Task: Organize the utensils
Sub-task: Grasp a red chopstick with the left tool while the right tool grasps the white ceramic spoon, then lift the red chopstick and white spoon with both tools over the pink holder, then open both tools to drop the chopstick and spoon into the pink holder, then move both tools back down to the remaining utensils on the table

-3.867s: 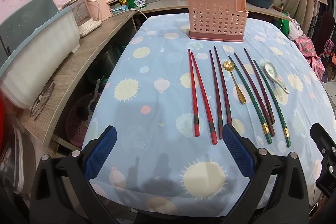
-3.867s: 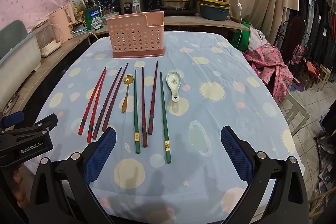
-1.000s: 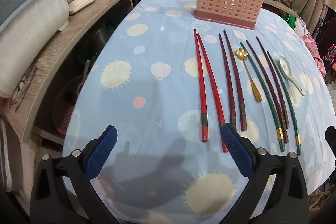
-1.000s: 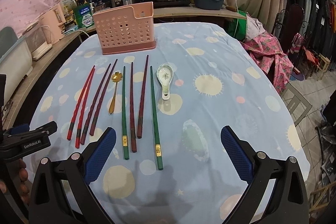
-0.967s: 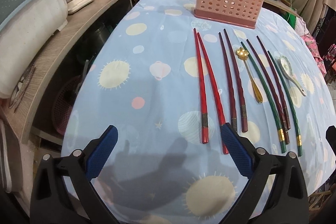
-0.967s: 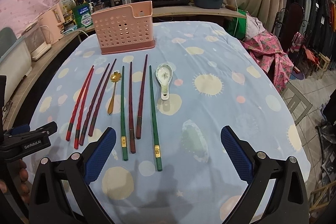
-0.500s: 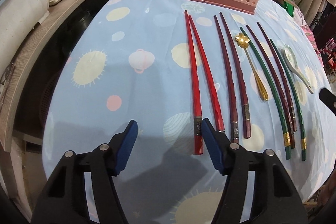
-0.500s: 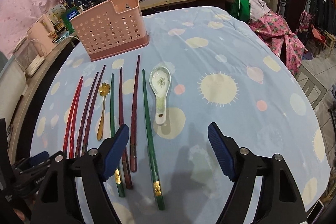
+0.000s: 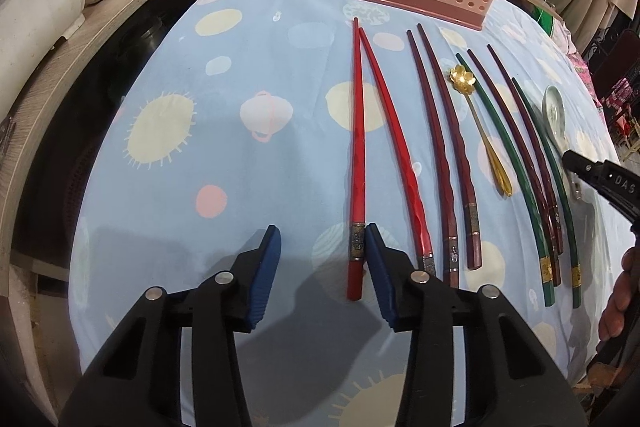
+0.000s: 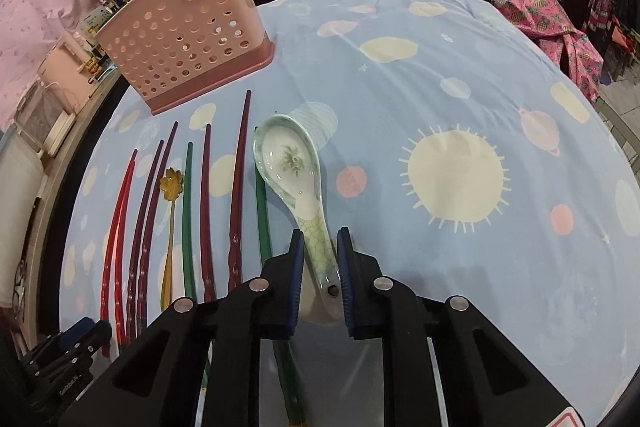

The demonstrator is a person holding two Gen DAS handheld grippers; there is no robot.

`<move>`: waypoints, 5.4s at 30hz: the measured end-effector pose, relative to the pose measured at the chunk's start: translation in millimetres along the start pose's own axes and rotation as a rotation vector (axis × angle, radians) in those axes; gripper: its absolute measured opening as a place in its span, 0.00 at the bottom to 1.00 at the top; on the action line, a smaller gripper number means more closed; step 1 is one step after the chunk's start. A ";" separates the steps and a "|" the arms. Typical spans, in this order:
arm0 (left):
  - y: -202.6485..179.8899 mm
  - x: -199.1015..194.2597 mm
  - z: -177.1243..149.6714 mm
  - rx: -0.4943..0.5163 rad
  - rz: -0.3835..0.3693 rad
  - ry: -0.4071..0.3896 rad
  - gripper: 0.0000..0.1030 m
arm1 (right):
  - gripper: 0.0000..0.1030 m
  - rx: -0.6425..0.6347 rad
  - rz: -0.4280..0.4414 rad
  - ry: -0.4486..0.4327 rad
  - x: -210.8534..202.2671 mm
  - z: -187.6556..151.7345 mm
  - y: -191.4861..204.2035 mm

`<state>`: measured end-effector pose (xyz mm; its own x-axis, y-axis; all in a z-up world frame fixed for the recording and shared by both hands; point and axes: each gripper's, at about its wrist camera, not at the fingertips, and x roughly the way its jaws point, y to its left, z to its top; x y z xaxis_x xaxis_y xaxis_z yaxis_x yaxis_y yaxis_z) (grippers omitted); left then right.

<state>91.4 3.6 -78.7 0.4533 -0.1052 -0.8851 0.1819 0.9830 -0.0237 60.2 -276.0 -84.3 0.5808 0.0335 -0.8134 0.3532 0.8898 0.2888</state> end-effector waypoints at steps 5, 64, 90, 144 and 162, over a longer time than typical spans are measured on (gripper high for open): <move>3.7 -1.2 0.2 -0.005 0.001 -0.005 0.24 | 0.11 -0.029 -0.012 -0.012 1.1 -2.9 4.2; 8.7 -201.9 219.7 -0.064 -0.140 -0.637 0.07 | 0.06 -0.071 0.107 -0.395 -92.4 149.0 59.7; -4.5 -114.4 311.9 -0.114 -0.154 -0.637 0.07 | 0.07 -0.072 0.083 -0.285 12.6 214.1 82.0; -22.1 -31.0 -29.3 0.024 -0.117 -0.057 0.47 | 0.24 -0.128 0.034 0.012 -53.6 -89.0 8.3; -22.8 -13.9 -28.9 0.022 -0.103 -0.026 0.46 | 0.22 -0.135 0.026 0.012 -53.2 -90.6 9.8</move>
<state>55.7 -13.0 -79.3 0.4540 -0.2096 -0.8660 0.2476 0.9633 -0.1034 -33.6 -227.8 -83.9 0.5797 0.0620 -0.8125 0.2354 0.9418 0.2398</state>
